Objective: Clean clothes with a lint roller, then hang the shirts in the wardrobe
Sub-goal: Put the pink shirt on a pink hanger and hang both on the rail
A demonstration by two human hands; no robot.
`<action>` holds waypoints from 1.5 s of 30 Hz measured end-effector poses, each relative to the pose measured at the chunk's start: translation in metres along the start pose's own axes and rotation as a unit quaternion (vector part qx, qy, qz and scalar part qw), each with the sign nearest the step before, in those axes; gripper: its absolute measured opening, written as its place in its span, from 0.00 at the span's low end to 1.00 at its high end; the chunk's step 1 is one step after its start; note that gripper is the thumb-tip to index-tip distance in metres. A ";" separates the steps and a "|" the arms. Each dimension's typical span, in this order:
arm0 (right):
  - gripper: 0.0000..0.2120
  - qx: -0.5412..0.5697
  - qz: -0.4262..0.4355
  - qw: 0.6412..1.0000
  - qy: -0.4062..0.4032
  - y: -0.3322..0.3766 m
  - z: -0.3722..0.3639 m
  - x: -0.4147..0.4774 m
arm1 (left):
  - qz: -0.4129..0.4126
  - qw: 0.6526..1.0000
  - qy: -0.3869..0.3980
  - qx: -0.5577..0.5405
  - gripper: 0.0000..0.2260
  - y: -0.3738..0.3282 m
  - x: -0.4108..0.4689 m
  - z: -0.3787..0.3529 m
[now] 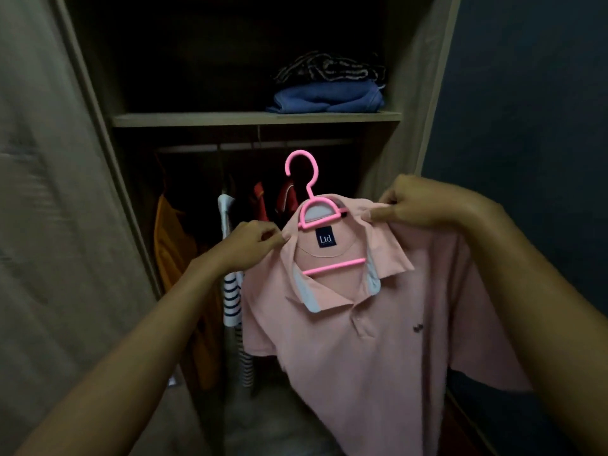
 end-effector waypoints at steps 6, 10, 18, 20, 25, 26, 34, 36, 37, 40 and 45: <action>0.22 -0.085 -0.075 0.993 0.035 -0.041 0.020 0.017 | 0.010 1.000 -0.007 -0.018 0.18 -0.016 0.062 -0.022; 0.22 -0.113 -0.115 0.986 0.048 -0.070 0.030 0.040 | 0.060 0.993 -0.096 0.013 0.17 -0.006 0.108 -0.021; 0.19 -0.103 -0.148 0.982 0.051 -0.120 0.003 0.105 | 0.256 0.961 -0.017 0.105 0.31 0.050 0.175 -0.063; 0.17 -0.086 -0.155 0.983 0.048 -0.133 -0.006 0.120 | 0.279 0.955 0.003 0.103 0.28 0.066 0.182 -0.073; 0.15 0.017 -0.153 0.988 -0.024 -0.142 -0.024 0.161 | 0.298 0.948 0.045 0.104 0.19 0.084 0.187 -0.082; 0.16 0.040 -0.151 0.987 -0.043 -0.139 -0.028 0.170 | 0.299 0.948 0.051 0.093 0.17 0.086 0.187 -0.082; 0.19 0.203 -0.163 0.956 -0.137 -0.134 -0.061 0.223 | 0.242 0.963 0.109 0.051 0.10 0.081 0.181 -0.092; 0.19 0.229 -0.153 0.947 -0.166 -0.135 -0.064 0.233 | 0.232 0.964 0.121 0.053 0.11 0.080 0.180 -0.093; 0.19 0.243 -0.148 0.942 -0.180 -0.137 -0.066 0.238 | 0.225 0.964 0.128 0.054 0.12 0.079 0.179 -0.095; 0.19 0.275 -0.143 0.927 -0.209 -0.143 -0.071 0.255 | 0.206 0.964 0.158 0.062 0.14 0.073 0.174 -0.101; 0.16 0.295 -0.146 0.921 -0.210 -0.155 -0.085 0.280 | 0.175 0.974 0.143 0.033 0.27 0.067 0.170 -0.105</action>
Point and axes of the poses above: each hand's wrist, its own x-axis towards the middle knuckle, its own z-axis out of the back of the hand, y = z × x, the point moved 7 cm from there along x, towards the middle knuckle, and after that the axes turned 10 degrees about x, right-handed, at the moved point
